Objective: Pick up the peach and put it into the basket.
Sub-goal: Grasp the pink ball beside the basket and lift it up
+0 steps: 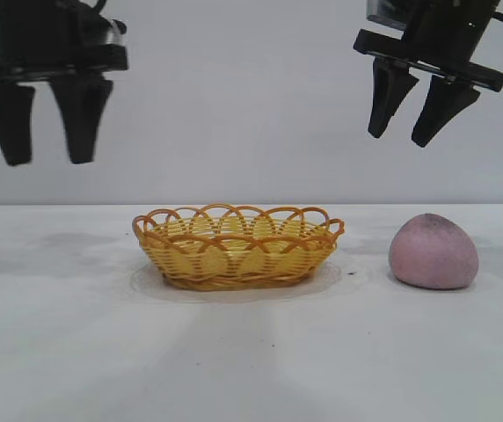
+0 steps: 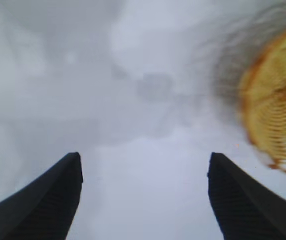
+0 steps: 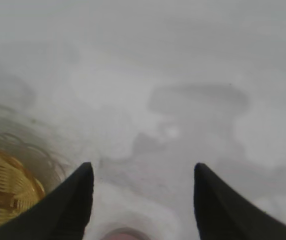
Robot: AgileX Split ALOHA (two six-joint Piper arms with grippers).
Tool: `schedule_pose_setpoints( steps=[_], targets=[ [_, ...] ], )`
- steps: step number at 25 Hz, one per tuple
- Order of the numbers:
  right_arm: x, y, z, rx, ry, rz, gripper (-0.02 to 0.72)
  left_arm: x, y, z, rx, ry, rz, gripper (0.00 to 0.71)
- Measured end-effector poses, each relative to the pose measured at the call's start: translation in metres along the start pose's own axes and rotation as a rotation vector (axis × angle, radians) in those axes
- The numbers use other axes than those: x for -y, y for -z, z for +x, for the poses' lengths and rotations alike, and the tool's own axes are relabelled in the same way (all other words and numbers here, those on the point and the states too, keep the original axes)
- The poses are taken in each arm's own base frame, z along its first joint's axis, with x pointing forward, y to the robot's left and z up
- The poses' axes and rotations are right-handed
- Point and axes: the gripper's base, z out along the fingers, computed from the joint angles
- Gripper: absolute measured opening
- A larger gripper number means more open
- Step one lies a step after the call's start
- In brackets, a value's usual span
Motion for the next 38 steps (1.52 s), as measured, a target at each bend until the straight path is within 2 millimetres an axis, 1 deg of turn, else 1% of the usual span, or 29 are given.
schedule_pose_setpoints(
  steps=[2,5,9,12,13,15,17,19,22,26,29,32,35,38],
  targets=[
    [0.000,0.000,0.000,0.000,0.000,0.000,0.370,-0.008,0.001,0.001,-0.018,-0.037,-0.090,0.507],
    [0.000,0.000,0.000,0.000,0.000,0.000,0.370,-0.018,0.000,0.002,-0.042,-0.061,-0.169,0.507],
    [0.000,0.000,0.000,0.000,0.000,0.000,0.370,-0.040,-0.002,0.007,-0.065,0.008,-0.153,0.507],
    [0.000,0.000,0.000,0.000,0.000,0.000,0.370,-0.065,-0.002,0.012,-0.072,0.096,-0.122,0.507],
    [0.000,0.000,0.000,0.000,0.000,0.000,0.370,-0.085,-0.002,0.017,-0.075,0.151,-0.120,0.507],
    [0.000,0.000,0.000,0.000,0.000,0.000,0.370,-0.099,-0.001,0.022,-0.077,0.199,-0.117,0.507],
    [0.000,0.000,0.000,-0.004,0.000,-0.001,0.370,-0.108,0.002,0.025,-0.074,0.242,-0.105,0.507],
    [0.000,0.000,0.001,-0.011,0.003,0.000,0.370,-0.112,0.009,0.028,-0.060,0.260,-0.103,0.507],
    [0.000,0.000,0.002,-0.017,0.005,0.002,0.370,-0.110,0.029,0.032,-0.015,0.266,-0.105,0.507],
    [0.000,0.000,0.002,-0.020,0.007,0.002,0.370,-0.102,0.060,0.037,0.068,0.285,-0.068,0.507],
    [0.000,0.000,0.002,-0.021,0.007,0.002,0.370,-0.096,0.078,0.050,0.100,0.286,-0.060,0.507],
    [0.000,0.000,0.002,-0.021,0.007,0.002,0.370,-0.088,0.081,0.077,0.068,0.280,-0.063,0.507],
    [0.000,0.000,0.002,-0.021,0.007,0.002,0.370,-0.076,0.079,0.111,0.022,0.280,-0.053,0.507],
    [0.000,0.000,0.002,-0.022,0.008,0.003,0.370,-0.061,0.086,0.147,0.031,0.291,-0.021,0.507]
  ],
)
